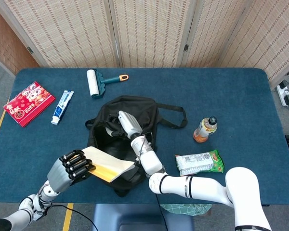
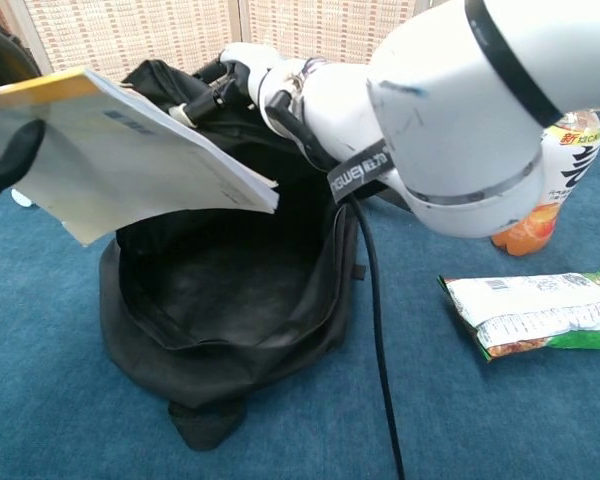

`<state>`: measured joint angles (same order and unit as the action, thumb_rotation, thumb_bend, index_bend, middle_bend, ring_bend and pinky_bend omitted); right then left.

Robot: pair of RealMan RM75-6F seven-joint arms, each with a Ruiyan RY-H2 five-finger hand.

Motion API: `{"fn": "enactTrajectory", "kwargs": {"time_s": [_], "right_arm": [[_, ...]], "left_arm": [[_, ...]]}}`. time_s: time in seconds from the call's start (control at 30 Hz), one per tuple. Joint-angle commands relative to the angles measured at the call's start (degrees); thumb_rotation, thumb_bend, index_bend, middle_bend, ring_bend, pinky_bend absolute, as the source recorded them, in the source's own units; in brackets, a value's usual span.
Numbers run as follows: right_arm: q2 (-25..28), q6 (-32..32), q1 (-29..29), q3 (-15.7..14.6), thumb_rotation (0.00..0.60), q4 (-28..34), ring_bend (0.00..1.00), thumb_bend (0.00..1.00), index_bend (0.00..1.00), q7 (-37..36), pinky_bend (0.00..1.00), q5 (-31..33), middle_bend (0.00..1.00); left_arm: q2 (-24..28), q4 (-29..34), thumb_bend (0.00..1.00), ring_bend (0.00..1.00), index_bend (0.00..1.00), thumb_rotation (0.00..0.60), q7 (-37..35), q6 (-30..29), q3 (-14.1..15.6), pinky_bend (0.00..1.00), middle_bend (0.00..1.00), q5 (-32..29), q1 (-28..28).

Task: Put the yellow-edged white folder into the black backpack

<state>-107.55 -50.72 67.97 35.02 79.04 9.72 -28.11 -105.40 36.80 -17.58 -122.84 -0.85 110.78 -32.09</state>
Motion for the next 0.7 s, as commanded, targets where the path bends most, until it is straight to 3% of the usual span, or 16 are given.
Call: {"fn": "enactTrajectory", "kwargs": {"time_s": [0.03, 0.2, 0.47, 0.7], "right_arm": [[-0.85, 0.52, 0.86, 1.06, 0.600, -0.86, 0.53, 0.78, 0.86, -1.28, 0.66, 0.98, 0.52], [-1.91, 0.70, 2.31, 1.85, 0.600, -3.05, 0.53, 0.78, 0.85, -2.22, 0.66, 0.88, 0.52], [-3.65, 2.94, 4.60, 2.42, 0.600, -6.65, 0.53, 0.78, 0.85, -3.70, 0.66, 1.63, 0.52], [-3.30, 3.90, 4.81, 3.08, 0.600, -4.80, 0.53, 0.78, 0.85, -5.65, 0.66, 0.90, 0.52]], "left_arm": [[-0.67, 0.38, 0.49, 0.64, 0.75, 0.600, 2.08, 0.80, 0.52, 0.59, 0.74, 1.21, -1.68], [-1.41, 0.59, 0.49, 0.66, 0.76, 0.600, 4.45, 1.36, 1.01, 0.65, 0.75, 2.24, -3.01], [-2.34, 1.20, 0.49, 0.66, 0.76, 0.600, 6.96, 1.52, 1.24, 0.65, 0.75, 3.34, -5.02], [-4.04, 0.93, 0.49, 0.66, 0.76, 0.600, 7.84, 3.39, 1.24, 0.65, 0.75, 3.50, -6.95]]}}
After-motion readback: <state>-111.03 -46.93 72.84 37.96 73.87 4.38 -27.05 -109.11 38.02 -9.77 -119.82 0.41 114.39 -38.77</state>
